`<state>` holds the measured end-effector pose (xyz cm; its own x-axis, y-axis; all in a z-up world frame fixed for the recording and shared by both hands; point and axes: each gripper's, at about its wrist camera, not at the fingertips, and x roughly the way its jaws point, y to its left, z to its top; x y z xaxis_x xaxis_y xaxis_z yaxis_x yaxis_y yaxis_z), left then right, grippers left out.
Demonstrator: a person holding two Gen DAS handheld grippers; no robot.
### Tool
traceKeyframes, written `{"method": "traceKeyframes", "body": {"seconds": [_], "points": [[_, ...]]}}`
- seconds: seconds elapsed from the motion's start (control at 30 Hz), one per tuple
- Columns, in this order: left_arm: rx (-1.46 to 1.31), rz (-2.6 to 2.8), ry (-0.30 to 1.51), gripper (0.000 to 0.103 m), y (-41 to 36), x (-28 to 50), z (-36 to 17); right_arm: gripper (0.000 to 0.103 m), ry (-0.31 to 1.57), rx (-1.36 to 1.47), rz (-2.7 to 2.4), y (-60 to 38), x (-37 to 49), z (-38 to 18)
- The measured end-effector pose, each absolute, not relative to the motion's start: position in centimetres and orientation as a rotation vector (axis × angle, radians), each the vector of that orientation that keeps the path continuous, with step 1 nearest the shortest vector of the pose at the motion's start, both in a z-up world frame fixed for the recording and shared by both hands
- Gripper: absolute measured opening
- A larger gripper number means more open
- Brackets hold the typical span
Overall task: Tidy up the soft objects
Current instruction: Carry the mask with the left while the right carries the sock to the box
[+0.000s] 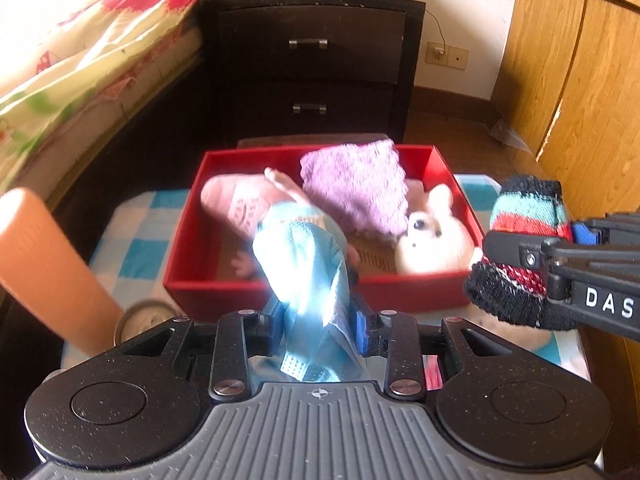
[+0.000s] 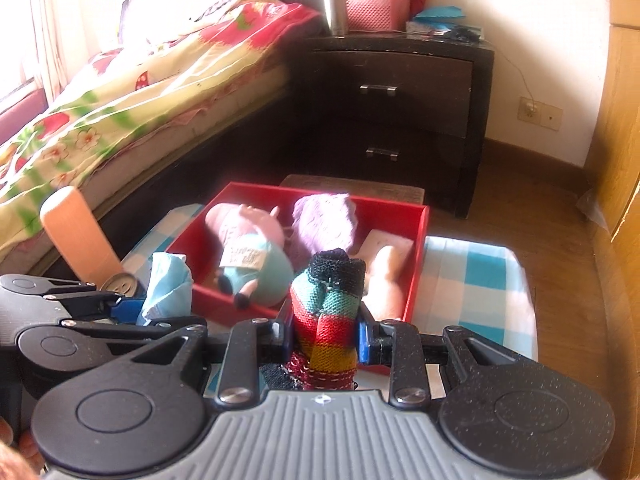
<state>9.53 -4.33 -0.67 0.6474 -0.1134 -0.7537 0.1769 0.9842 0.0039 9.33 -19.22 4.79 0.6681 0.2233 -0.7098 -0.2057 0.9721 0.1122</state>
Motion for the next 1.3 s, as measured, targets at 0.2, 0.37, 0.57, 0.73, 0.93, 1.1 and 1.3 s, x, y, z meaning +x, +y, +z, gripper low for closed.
{"method": "traceKeyframes", "body": {"seconds": [0.2,0.37,0.57,0.73,0.93,1.1,1.3], "points": [[0.083,-0.143,0.845,0.034,-4.2,11.9,-0.7,0.007,0.797,0.03,0.215,-19.7,11.3,4.5],[0.081,-0.126,0.842,0.035,-3.9,13.7,-0.9,0.007,0.791,0.023,0.192,-20.0,13.2,4.1],[0.085,-0.098,0.821,0.036,-3.4,15.7,-0.8,0.007,0.767,0.012,0.18,-20.0,15.5,3.6],[0.065,-0.1,0.807,0.036,-3.0,17.8,-0.7,0.007,0.766,0.026,0.177,-20.1,17.5,2.3],[0.093,-0.09,0.792,0.039,-3.5,20.2,-0.1,0.007,0.767,0.023,0.19,-19.5,19.2,1.0],[0.125,-0.085,0.786,0.065,-4.0,21.0,-0.1,0.013,0.749,0.011,0.196,-19.1,19.9,0.8],[0.114,-0.043,0.775,0.071,-3.1,20.5,0.1,0.057,0.702,-0.002,0.158,-19.0,19.5,1.0]]}}
